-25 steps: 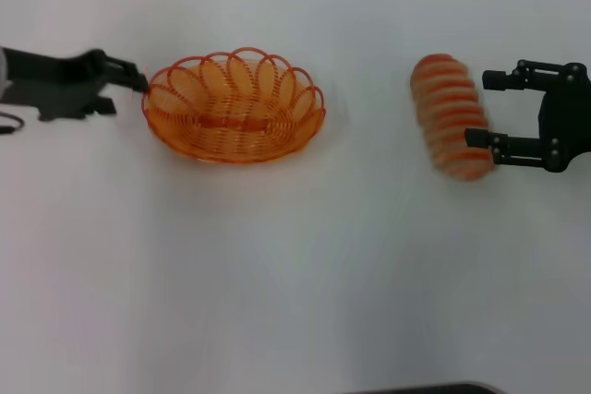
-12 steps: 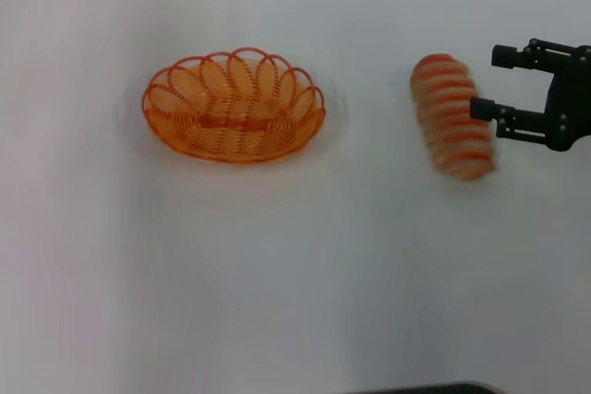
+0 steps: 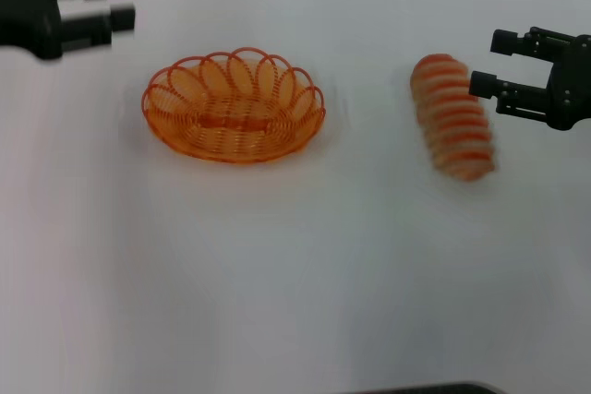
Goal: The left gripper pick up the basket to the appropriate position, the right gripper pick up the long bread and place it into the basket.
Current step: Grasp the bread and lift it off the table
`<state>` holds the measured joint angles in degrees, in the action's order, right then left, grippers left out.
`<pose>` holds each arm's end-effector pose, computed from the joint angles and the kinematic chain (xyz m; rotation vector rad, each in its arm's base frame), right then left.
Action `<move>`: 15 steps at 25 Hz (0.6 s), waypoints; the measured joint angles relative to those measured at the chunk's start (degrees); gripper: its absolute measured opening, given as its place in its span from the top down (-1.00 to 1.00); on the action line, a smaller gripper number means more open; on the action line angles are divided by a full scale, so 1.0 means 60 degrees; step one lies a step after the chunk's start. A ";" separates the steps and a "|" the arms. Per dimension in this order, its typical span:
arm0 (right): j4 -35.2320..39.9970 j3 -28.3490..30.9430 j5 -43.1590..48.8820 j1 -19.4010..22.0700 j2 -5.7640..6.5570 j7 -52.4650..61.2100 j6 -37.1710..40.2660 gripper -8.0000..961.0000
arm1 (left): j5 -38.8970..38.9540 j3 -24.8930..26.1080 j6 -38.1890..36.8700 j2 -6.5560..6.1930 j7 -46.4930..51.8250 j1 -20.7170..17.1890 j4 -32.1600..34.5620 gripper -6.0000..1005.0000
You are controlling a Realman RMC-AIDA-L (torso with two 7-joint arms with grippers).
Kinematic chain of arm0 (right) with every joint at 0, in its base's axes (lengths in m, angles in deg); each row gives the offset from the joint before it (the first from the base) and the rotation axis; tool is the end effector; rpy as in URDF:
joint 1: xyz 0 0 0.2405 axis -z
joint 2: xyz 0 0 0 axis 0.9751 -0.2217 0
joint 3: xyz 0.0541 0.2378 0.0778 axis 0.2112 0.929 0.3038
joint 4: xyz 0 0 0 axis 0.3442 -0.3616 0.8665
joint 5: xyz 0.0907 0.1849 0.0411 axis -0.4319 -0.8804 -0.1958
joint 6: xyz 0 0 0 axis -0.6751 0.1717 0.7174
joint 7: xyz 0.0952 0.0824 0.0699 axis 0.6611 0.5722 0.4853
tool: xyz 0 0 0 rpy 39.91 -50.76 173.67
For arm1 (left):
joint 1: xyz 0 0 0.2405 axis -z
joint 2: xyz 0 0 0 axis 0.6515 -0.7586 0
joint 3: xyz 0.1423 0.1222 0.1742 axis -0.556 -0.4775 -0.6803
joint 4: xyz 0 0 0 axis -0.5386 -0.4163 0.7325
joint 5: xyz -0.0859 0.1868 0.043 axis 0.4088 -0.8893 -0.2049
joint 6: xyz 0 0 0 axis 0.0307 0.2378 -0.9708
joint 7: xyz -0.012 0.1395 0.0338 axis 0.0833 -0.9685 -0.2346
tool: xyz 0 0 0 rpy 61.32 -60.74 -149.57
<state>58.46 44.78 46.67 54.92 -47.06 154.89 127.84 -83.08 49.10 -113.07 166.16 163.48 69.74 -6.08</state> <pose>0.3094 0.2849 0.0552 -2.4907 0.5814 0.7936 -0.2291 0.3504 0.0785 -2.6354 -0.5408 -0.5358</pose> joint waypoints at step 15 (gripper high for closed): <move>-0.0550 0.0135 -0.0083 0.0213 0.0006 0.0245 -0.0084 -0.55 | -0.1718 0.0169 -0.0837 0.0120 -0.1357 -0.0582 -0.0356 -0.14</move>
<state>55.16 45.59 46.17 56.19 -47.02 156.36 127.34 -93.38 50.11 -118.09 166.88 155.34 66.25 -8.21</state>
